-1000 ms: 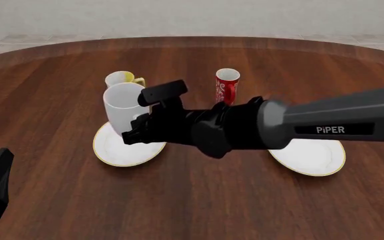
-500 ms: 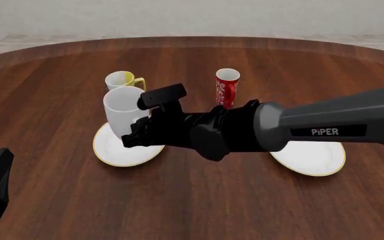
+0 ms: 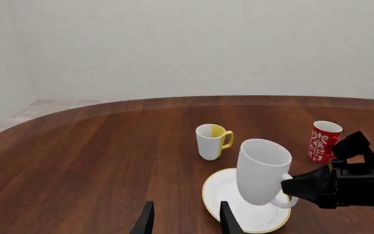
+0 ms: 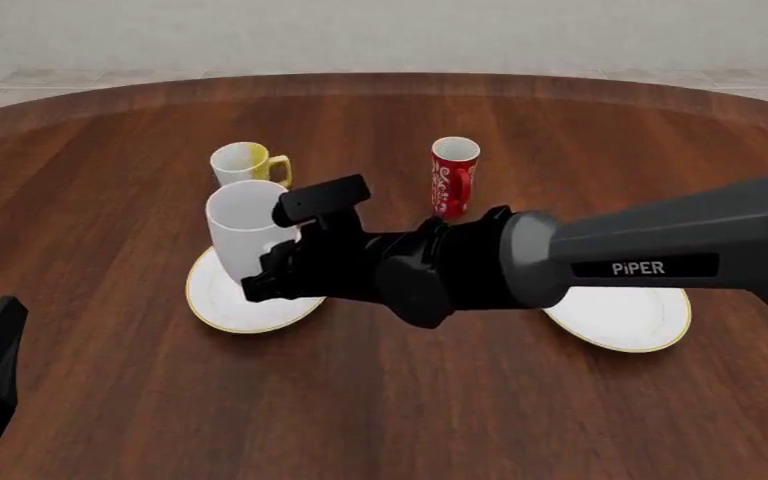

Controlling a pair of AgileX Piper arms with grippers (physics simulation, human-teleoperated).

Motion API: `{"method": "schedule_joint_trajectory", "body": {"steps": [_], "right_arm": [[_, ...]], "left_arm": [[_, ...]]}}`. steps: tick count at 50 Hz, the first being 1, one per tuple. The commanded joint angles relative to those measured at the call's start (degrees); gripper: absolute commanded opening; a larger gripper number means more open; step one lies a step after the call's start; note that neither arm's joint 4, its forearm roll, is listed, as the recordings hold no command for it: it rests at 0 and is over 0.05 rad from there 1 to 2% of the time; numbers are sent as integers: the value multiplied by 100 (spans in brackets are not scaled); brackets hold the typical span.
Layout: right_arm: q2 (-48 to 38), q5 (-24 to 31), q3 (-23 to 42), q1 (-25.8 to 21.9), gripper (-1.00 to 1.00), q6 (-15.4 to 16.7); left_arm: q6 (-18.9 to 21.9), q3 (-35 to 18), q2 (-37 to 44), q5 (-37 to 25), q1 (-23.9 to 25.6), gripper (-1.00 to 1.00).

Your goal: Put the white mug on the left plate.

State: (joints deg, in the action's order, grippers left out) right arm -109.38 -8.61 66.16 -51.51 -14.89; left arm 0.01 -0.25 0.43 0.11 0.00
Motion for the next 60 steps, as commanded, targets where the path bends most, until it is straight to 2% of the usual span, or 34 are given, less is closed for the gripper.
{"method": "schedule_joint_trajectory", "body": {"steps": [1,60], "right_arm": [[5,-5,25,-7,-100,-53],[-209,-37,66,-49,-100,-109]], "left_arm": [[-1,0,1,0,1,100],[1,0,-2,0,-1,100]]}}
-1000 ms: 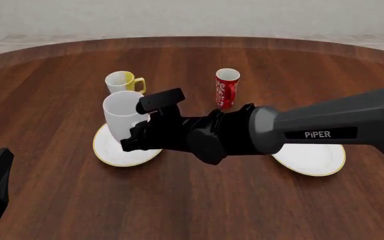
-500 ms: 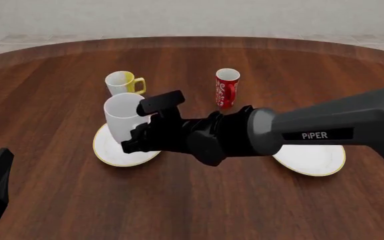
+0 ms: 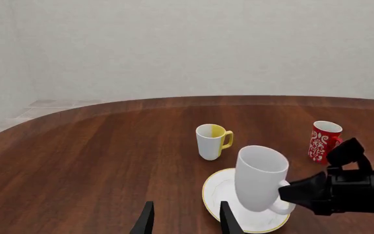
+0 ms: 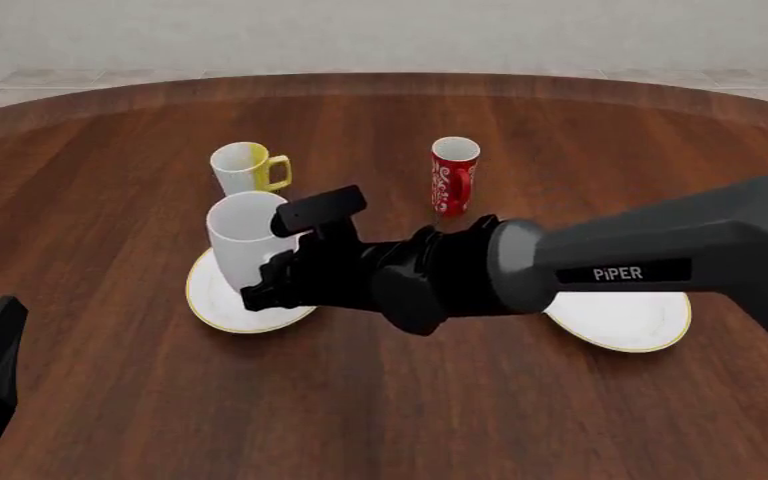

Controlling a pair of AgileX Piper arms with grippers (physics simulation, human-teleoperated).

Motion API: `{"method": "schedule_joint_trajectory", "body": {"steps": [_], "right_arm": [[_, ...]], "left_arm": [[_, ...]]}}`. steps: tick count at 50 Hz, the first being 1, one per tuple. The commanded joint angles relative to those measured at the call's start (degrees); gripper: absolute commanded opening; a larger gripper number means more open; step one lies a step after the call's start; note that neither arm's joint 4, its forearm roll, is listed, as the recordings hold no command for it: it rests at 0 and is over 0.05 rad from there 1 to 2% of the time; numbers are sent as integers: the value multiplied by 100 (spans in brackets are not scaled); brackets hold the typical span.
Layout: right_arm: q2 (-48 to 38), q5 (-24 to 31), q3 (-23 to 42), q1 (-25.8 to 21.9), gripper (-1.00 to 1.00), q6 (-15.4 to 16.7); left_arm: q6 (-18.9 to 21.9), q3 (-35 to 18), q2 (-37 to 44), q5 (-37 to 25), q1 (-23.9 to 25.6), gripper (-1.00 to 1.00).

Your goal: Put the white mug on the left plate.

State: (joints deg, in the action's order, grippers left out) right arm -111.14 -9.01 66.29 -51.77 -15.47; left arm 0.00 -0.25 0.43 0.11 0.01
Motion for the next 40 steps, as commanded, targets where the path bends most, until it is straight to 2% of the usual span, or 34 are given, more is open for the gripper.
{"method": "schedule_joint_trajectory", "body": {"steps": [1,40], "right_arm": [[-38,1,53,-24,-100,-43],[-135,-77,46,-47,-100,-108]], "left_arm": [[0,0,0,0,-1,100],[0,0,1,0,0,100]]}}
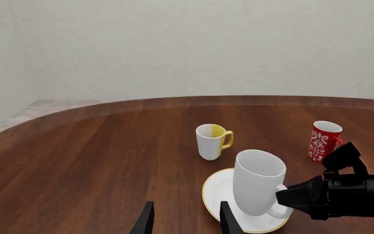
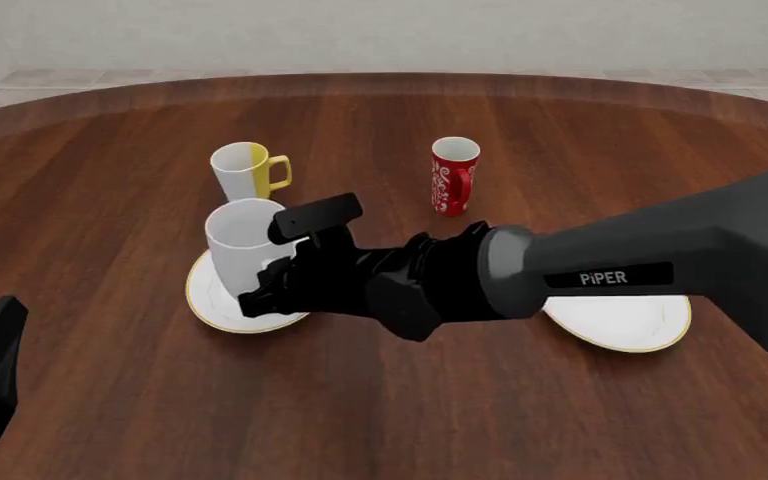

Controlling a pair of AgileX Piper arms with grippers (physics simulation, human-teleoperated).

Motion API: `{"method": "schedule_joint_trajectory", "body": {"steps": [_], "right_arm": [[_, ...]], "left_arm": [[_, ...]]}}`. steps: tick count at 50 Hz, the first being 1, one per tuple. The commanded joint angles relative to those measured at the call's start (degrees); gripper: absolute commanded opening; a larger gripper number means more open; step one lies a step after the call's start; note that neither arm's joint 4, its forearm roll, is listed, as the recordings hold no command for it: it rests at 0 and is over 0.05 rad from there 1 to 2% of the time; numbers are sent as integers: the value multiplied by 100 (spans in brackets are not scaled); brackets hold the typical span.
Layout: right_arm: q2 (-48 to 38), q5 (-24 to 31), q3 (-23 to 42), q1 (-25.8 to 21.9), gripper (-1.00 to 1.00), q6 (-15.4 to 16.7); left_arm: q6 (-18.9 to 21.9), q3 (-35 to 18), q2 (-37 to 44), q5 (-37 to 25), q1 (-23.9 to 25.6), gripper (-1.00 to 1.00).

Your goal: Put the white mug on the left plate.

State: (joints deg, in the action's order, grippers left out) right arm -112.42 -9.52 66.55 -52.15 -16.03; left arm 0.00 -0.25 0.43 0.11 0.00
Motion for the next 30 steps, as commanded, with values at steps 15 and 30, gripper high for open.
{"method": "schedule_joint_trajectory", "body": {"steps": [15,30], "right_arm": [[-11,-39,5,-14,-100,-57],[-31,-13,21,35,100,-108]], "left_arm": [[0,0,0,0,0,100],[0,0,0,0,0,100]]}}
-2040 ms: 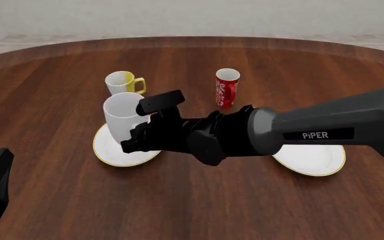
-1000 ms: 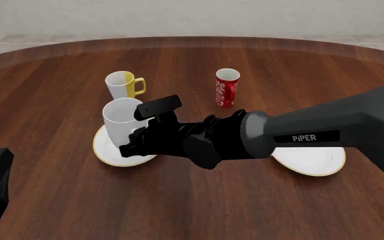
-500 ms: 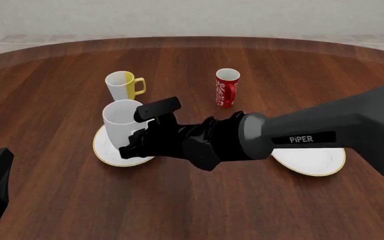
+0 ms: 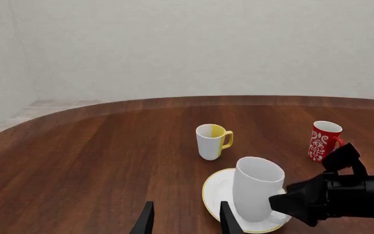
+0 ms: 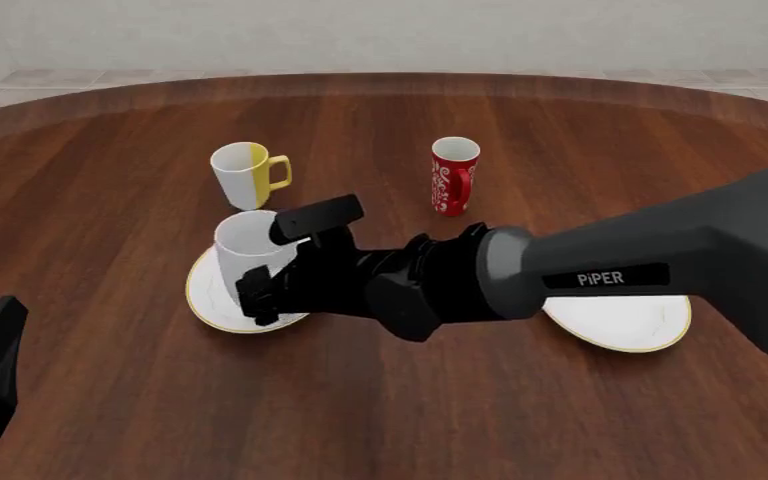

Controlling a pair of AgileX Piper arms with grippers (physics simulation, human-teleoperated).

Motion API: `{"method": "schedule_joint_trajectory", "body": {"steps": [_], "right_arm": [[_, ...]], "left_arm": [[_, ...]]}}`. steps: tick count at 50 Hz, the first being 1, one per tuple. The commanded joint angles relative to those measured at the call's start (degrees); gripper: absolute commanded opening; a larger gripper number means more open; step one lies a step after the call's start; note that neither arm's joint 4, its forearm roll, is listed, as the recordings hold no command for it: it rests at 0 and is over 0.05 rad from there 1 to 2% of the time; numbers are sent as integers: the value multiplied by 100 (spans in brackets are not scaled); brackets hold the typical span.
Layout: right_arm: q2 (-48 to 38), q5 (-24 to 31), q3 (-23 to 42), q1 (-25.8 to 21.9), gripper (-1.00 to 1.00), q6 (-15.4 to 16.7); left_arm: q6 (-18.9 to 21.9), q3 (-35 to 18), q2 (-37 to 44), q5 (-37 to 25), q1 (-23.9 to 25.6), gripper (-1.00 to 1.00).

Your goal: Put the white mug on the left plate.

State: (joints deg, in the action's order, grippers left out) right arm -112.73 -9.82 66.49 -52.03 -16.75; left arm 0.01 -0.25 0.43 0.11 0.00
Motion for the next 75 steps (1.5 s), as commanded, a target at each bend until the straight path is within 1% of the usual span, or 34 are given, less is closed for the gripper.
{"method": "schedule_joint_trajectory", "body": {"steps": [1,18,29,42,50,56,62,64,68,69,70,73,75], "right_arm": [[-4,11,25,23,100,-75],[4,79,66,99,100,-35],[146,64,-43,140,100,-58],[505,68,-249,150,100,18],[869,51,-509,210,100,122],[1354,95,-773,306,100,262],[2214,185,-1144,640,100,527],[2461,232,-1232,710,100,547],[3007,356,-1430,851,100,683],[3008,356,-1431,851,100,683],[3256,415,-1523,904,100,722],[3644,524,-1671,990,100,800],[3764,557,-1719,1015,100,837]], "left_arm": [[-1,0,0,0,0,100],[-1,0,-1,0,0,100],[-1,0,0,0,0,100],[0,0,-1,0,0,100],[-2,0,1,0,0,100],[-1,0,0,0,0,100],[-2,0,1,0,1,100],[-1,0,-1,0,0,100],[0,0,-1,0,0,100],[0,0,-1,0,0,100],[-1,0,1,0,0,100],[-1,0,0,0,0,100],[0,0,0,0,1,100]]}}
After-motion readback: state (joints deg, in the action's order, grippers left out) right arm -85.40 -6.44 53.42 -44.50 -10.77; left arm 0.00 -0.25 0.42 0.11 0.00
